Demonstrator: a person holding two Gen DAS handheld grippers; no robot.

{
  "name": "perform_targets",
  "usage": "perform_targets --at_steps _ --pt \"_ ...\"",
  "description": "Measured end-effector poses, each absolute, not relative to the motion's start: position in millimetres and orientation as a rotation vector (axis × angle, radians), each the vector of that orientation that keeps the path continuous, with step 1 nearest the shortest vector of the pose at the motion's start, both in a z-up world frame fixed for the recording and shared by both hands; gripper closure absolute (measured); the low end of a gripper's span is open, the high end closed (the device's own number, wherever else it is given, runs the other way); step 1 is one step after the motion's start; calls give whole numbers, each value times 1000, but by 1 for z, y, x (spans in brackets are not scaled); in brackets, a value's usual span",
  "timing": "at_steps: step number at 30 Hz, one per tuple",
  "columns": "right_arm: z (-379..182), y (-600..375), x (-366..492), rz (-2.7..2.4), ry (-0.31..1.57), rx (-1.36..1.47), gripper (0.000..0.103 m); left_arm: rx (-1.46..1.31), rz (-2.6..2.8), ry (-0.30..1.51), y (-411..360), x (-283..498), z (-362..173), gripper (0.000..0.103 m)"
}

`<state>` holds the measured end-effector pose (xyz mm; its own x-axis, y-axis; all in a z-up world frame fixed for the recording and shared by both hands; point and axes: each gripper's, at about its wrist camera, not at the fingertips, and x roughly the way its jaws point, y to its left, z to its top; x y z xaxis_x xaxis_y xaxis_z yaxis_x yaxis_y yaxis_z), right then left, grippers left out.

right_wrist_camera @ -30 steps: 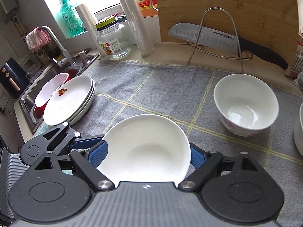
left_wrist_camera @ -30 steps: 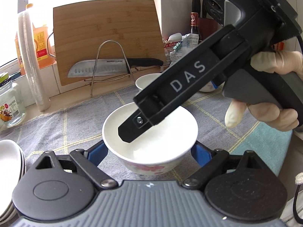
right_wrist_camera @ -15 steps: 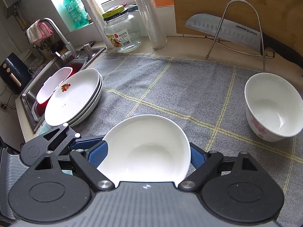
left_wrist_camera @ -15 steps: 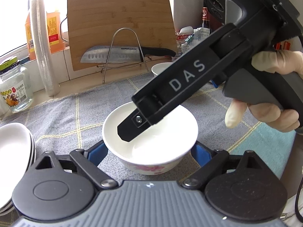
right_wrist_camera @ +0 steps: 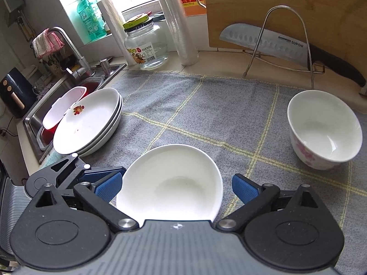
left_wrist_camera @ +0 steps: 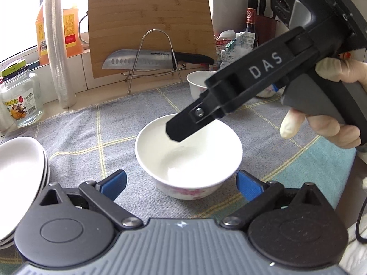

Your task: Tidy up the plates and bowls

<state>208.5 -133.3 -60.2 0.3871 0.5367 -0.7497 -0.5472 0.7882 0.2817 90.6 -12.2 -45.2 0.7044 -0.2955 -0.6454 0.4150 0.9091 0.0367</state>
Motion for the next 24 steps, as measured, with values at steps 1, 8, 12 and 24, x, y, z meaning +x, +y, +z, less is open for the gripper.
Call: perform_targets --at_steps 1,8,12,24 --pt "-57 -136 205 674 925 -30 0 191 -394 686 -11 88 -42 2" --pt "-43 -154 185 489 762 -169 0 204 -395 784 -3 99 -26 1" --pt "-45 -170 183 389 758 -149 0 206 -455 806 -1 115 -19 1" --pt "-61 -219 154 109 767 -77 0 301 -611 801 -50 176 9 1"
